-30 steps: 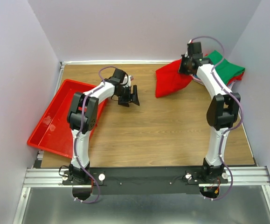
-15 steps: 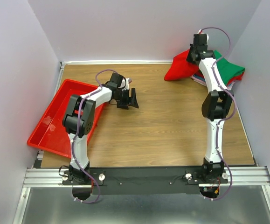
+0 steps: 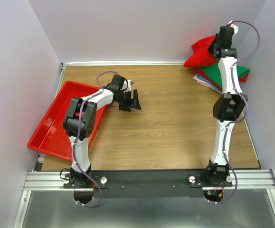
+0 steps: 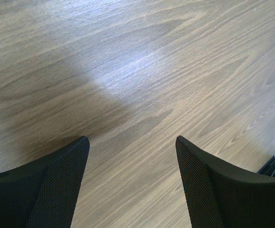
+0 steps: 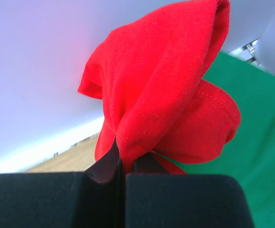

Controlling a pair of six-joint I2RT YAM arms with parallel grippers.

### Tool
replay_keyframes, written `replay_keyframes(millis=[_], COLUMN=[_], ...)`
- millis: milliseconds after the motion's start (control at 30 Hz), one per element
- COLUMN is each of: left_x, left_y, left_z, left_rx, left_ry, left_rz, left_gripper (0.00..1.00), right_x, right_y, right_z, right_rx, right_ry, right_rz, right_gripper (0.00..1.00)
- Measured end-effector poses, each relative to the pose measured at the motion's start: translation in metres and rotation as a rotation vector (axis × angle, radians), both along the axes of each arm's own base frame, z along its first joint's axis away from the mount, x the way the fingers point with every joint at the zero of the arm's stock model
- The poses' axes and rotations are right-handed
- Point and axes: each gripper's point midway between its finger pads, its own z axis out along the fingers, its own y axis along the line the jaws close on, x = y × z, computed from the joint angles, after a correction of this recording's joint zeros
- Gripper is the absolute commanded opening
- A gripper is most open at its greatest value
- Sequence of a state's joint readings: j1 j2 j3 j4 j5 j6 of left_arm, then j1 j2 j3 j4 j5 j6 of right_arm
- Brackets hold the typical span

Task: Fold and stack the t-shirts
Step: Neatly place the folded tshirt to the corner

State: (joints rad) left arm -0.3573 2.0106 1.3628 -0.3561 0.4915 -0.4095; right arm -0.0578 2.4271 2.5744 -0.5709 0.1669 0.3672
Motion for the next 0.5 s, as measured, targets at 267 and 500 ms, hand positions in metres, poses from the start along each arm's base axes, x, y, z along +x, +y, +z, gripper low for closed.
replay_keyframes(millis=[267, 500], left_x=[0.000, 0.000], left_y=[0.000, 0.000], left_z=[0.000, 0.000], left_rx=[-0.001, -0.003], left_ry=[0.003, 0.009], left_rz=[0.004, 0.012], left_gripper=[0.82, 0.82], right_x=[0.003, -0.011], right_y=[-0.057, -0.089], right_z=[0.016, 0.029], right_rx=[0.046, 0.059], right_ry=[-0.084, -0.101], right_rz=[-0.069, -0.114], right_gripper=[0.01, 0.01])
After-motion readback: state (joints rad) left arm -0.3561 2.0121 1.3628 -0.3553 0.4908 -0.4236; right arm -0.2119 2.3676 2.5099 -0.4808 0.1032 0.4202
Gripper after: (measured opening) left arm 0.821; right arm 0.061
